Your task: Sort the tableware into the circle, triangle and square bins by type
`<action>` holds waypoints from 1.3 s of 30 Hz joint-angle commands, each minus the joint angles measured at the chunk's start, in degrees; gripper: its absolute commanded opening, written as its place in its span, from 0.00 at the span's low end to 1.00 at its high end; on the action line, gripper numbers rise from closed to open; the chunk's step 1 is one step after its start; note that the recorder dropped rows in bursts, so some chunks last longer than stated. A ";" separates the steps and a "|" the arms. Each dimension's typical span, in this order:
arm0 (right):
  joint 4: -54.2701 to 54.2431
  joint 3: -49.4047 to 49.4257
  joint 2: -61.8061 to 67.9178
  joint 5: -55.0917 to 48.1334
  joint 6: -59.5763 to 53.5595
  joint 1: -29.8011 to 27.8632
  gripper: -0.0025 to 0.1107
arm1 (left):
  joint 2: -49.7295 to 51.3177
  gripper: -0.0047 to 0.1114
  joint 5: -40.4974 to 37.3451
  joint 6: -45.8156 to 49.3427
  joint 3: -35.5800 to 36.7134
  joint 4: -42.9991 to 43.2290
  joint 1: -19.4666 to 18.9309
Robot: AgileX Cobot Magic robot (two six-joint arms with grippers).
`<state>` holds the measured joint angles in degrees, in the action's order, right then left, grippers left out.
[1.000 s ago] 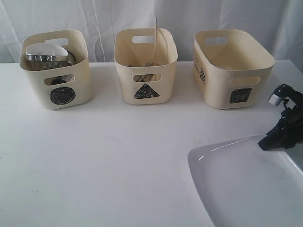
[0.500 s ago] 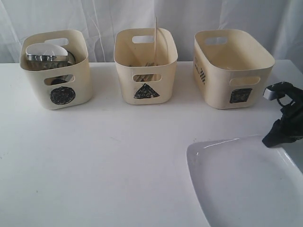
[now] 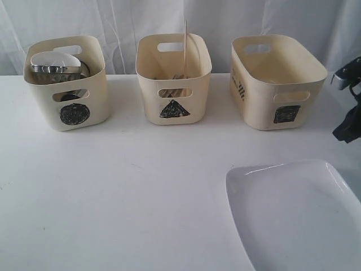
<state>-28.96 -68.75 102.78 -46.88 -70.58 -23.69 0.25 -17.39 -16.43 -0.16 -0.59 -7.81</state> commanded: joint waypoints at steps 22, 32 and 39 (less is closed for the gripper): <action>14.68 21.64 -22.16 -23.08 62.11 -11.51 0.02 | -0.25 0.04 -0.64 -0.02 0.16 -0.63 -0.02; 12.76 29.97 -24.75 -22.87 55.35 -11.66 0.39 | -0.25 0.04 -0.64 -0.02 0.16 -0.63 -0.02; 20.87 29.97 -20.37 -17.28 58.87 -11.79 0.54 | -0.25 0.04 -0.64 -0.02 0.16 -0.63 -0.02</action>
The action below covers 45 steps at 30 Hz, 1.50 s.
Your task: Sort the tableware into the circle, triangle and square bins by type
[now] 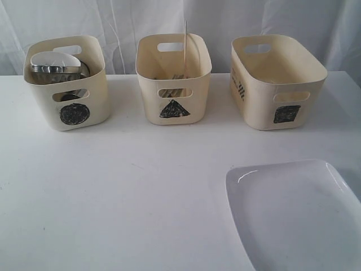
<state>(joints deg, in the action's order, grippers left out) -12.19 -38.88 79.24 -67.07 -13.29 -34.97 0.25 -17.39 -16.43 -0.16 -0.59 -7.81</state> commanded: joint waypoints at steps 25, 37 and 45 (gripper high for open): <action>-17.27 0.09 23.95 24.21 -26.74 -0.41 0.28 | -0.25 0.04 -0.64 -0.02 0.16 -0.63 -0.02; -46.97 0.09 26.46 26.60 -62.71 -0.41 0.02 | -0.25 0.04 -0.64 -0.02 0.16 -0.63 -0.02; -60.83 0.09 26.46 12.39 -64.96 -0.41 0.02 | -0.25 0.04 -0.64 -0.02 0.16 -0.63 -0.02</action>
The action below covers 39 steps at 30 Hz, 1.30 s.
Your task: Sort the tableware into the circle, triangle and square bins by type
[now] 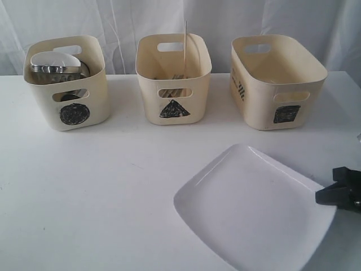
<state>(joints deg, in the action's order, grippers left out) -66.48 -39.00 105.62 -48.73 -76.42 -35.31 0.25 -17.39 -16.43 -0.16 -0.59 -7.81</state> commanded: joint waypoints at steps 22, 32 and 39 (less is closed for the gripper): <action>-33.47 -11.62 -20.92 -11.10 11.04 1.33 0.02 | -0.25 0.04 -0.64 -0.02 0.16 -0.63 -0.02; -33.47 -31.39 -17.32 5.85 11.12 1.60 0.02 | -0.25 0.04 -0.64 -0.02 0.16 -0.63 -0.02; -33.47 -40.51 -9.25 8.77 7.60 1.69 0.02 | -0.25 0.04 -0.64 -0.02 0.16 -0.63 -0.02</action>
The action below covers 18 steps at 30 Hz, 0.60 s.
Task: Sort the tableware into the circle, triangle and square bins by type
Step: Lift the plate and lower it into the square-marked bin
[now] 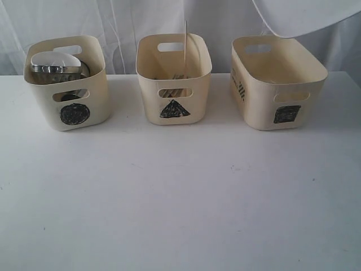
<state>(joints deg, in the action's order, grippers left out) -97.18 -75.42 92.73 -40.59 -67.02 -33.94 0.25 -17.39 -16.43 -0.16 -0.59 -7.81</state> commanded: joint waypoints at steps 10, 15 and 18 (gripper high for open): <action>-2.76 -12.09 14.53 6.70 -17.12 4.94 0.02 | -0.25 0.04 -0.64 -0.02 0.16 -0.63 -0.02; -2.76 -14.79 18.66 8.22 -26.76 7.48 0.02 | -0.25 0.04 -0.64 -0.02 0.16 -0.63 -0.02; -2.76 -14.79 19.45 10.53 -32.58 8.35 0.02 | -0.25 0.04 -0.64 -0.02 0.16 -0.63 -0.02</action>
<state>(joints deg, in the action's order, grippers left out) -97.28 -89.22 112.08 -31.54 -94.21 -26.18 0.25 -17.39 -16.43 -0.16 -0.59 -7.81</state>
